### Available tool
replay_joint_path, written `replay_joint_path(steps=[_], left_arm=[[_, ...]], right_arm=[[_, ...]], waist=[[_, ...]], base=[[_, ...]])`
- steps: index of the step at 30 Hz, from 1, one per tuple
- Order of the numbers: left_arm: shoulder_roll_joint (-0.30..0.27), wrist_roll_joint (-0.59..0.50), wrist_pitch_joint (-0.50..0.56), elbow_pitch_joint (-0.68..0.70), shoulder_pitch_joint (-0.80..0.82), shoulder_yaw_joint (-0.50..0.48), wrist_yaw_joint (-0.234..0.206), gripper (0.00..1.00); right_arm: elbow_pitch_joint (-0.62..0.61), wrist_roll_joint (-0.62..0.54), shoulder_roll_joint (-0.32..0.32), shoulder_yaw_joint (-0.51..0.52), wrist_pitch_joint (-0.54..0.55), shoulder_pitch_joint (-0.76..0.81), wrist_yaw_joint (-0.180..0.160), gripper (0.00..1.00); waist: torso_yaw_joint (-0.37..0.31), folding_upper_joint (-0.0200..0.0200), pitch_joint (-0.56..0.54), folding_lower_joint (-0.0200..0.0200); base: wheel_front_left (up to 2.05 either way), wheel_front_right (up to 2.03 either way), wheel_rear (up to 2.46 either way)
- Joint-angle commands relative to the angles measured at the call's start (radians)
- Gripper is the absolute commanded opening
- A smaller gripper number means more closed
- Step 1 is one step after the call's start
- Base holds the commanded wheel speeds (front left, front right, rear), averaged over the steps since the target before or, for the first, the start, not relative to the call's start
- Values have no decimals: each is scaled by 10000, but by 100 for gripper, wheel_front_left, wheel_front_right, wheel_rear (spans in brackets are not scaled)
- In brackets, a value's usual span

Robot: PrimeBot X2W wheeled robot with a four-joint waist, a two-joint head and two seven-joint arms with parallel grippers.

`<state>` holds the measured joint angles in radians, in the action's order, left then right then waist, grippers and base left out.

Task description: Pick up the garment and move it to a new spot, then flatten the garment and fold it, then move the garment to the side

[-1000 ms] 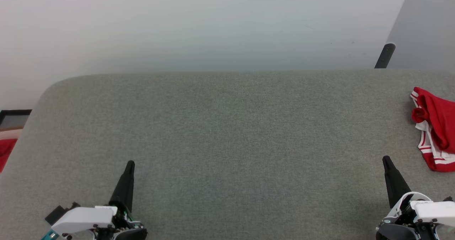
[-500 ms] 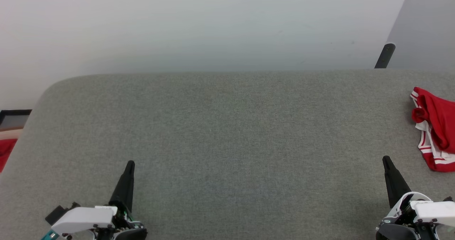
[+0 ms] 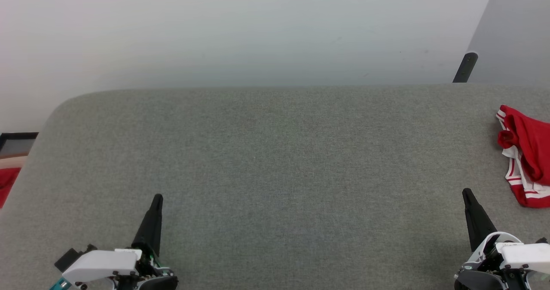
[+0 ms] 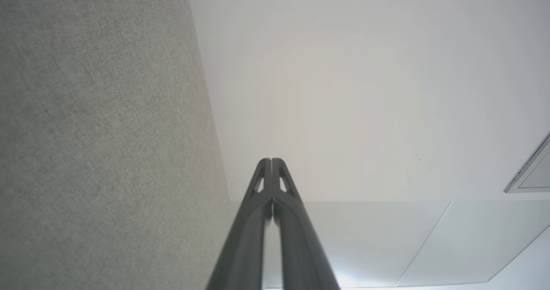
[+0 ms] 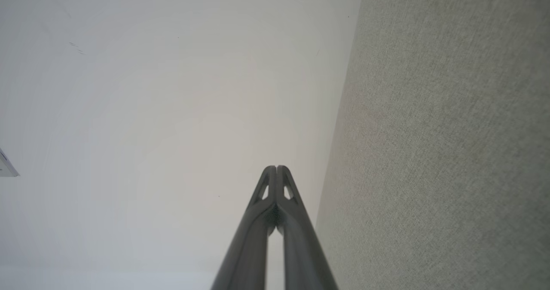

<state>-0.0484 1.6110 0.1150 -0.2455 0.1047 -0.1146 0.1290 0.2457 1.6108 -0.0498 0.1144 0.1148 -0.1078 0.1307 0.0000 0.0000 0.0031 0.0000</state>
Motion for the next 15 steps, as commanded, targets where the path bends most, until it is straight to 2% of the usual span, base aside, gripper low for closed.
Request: replay_joint_path(steps=[1,15], left_arm=[[-2,31,23,11,83,-17,32,0],[-2,32,21,12,82,-17,32,0]], right_arm=[[-18,40,20,0,20,-33,0,0],[-18,41,18,1,20,-33,0,0]], waist=[[0,0,0,0],[0,0,0,0]], base=[[0,0,0],[0,0,0]])
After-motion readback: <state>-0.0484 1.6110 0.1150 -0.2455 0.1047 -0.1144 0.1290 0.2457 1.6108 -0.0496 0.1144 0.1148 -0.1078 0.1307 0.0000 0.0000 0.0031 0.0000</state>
